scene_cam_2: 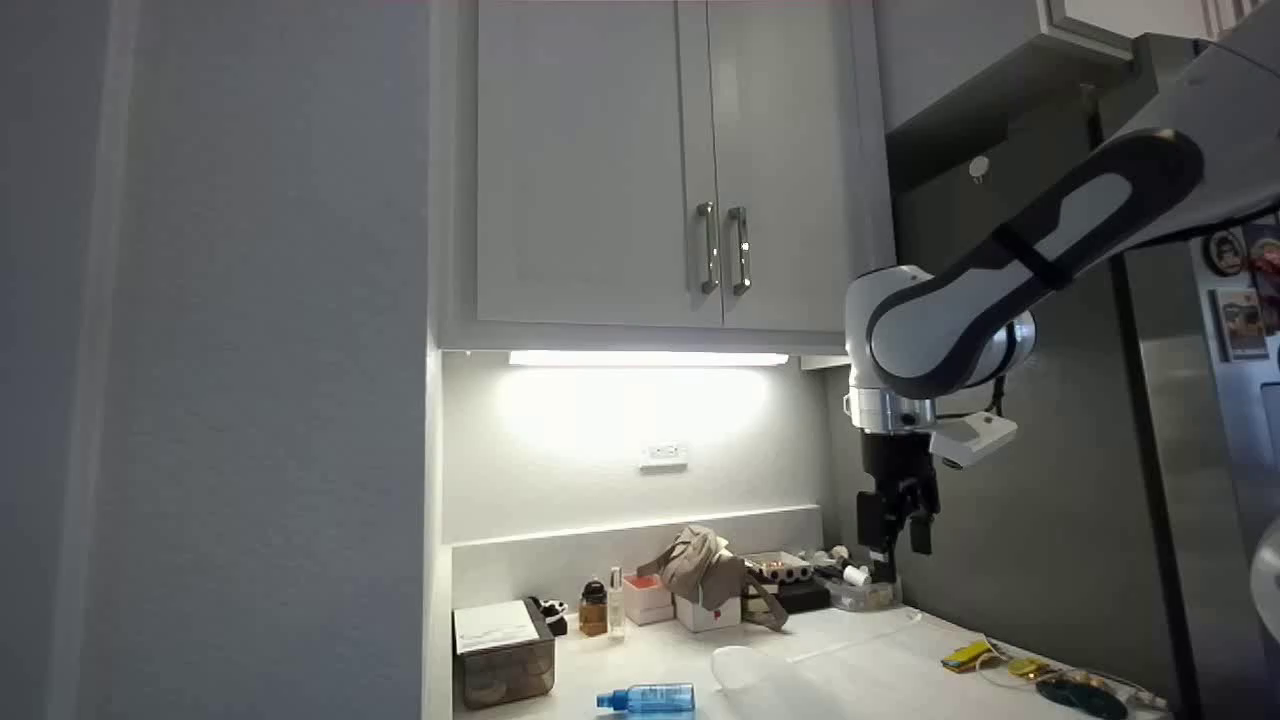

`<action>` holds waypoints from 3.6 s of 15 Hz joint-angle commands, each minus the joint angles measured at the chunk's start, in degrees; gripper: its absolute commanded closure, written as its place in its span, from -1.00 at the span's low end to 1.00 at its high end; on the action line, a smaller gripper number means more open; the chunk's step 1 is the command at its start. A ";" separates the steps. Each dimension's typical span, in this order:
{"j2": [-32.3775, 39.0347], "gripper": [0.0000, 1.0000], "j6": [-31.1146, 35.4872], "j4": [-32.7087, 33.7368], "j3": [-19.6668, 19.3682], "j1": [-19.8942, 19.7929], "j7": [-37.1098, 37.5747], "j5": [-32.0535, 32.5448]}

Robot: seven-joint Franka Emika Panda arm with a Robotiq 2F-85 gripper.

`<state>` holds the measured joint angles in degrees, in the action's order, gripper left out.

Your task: Place the blue bottle upright on the bottom right corner of the counter, hang the white object on the side of the fridge

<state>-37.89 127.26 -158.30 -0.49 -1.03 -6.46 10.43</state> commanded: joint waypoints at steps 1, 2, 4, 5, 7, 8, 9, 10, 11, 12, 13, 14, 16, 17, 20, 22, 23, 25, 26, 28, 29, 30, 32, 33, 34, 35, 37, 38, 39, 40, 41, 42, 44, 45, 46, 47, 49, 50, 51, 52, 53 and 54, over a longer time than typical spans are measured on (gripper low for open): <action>-0.02 -1.00 -0.19 0.11 -0.07 0.11 0.04 0.03; -0.02 -1.00 -0.19 0.11 -0.07 0.11 0.04 0.03; 0.52 -1.00 -0.01 0.56 0.78 0.22 0.65 0.50; 0.91 -1.00 -0.10 0.96 1.39 0.32 0.83 1.04; 2.63 -1.00 -0.56 2.51 3.06 0.67 1.37 2.13; 3.44 -1.00 -0.53 3.18 3.83 0.78 1.36 2.66; 4.27 -1.00 -0.55 3.86 4.48 1.00 1.25 3.08; 5.35 -1.00 -0.54 4.86 5.02 1.27 1.04 3.52; 6.31 -1.00 -0.58 5.74 5.53 1.49 0.98 3.97; 7.59 -1.00 -0.78 7.06 6.11 1.76 0.92 4.53; 8.86 -1.00 -0.90 8.33 6.48 1.96 0.76 5.12; 10.70 -1.00 -0.72 9.86 6.70 2.42 0.23 5.57; 14.23 -1.00 -0.20 12.80 7.19 3.01 -0.14 6.99; 15.76 -1.00 -0.27 14.19 7.46 3.26 -0.22 7.64; 21.47 -1.00 0.19 18.84 7.99 4.29 -1.14 9.46; 25.78 -1.00 0.14 22.42 7.73 5.29 -2.66 9.41; 28.06 -1.00 0.19 24.25 7.62 5.64 -3.45 9.32; 32.37 -1.00 0.07 27.78 7.67 6.37 -5.80 9.21; 34.62 -1.00 0.33 29.51 7.65 6.73 -7.55 9.06; 39.01 -1.00 0.09 33.08 7.88 7.39 -10.91 9.01; 41.02 -1.00 -0.31 34.91 8.01 7.70 -12.53 8.83; 42.98 -1.00 -0.32 36.54 8.08 7.90 -13.92 8.79; 46.65 -1.00 -0.74 39.81 8.42 8.34 -16.49 8.02; 48.32 -1.00 -0.66 41.13 8.62 8.38 -17.53 7.77; 50.15 -1.00 -0.70 42.53 8.82 8.33 -18.84 7.24; 51.74 -1.00 -0.87 43.81 8.97 8.32 -19.72 7.11; 54.76 -1.00 -1.13 46.22 9.33 8.13 -22.06 6.90; 56.08 -1.00 -1.39 47.44 9.55 8.07 -23.54 6.94; 57.37 -1.00 -1.57 48.55 9.67 8.01 -24.75 7.08; 58.67 -1.00 -1.94 49.76 9.85 7.95 -26.21 7.05; 59.75 -1.00 -2.21 50.77 9.99 7.91 -27.41 7.03; 60.92 -1.00 -2.66 51.89 10.15 7.97 -28.44 6.98; 63.07 -1.00 -3.78 54.08 10.46 8.14 -30.06 6.61; 64.00 -1.00 -4.43 55.09 10.70 8.22 -30.50 6.24; 64.93 -1.00 -5.17 56.04 10.98 8.32 -30.64 5.64; 65.61 -1.00 -5.67 56.72 11.12 8.59 -29.99 5.48; 66.63 -1.00 -7.06 57.88 11.32 9.34 -29.08 5.73; 67.13 -1.00 -7.81 58.45 11.47 9.66 -28.78 5.76; 67.59 -1.00 -8.73 59.01 11.61 9.91 -28.66 5.62; 68.00 -1.00 -9.31 59.44 11.68 10.28 -28.33 5.65; 68.29 -1.00 -9.74 59.68 11.85 10.51 -28.60 5.82; 68.67 -1.00 -10.17 59.95 11.92 10.75 -28.67 5.90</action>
<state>29.32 120.15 -101.03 11.15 8.82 -35.08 16.78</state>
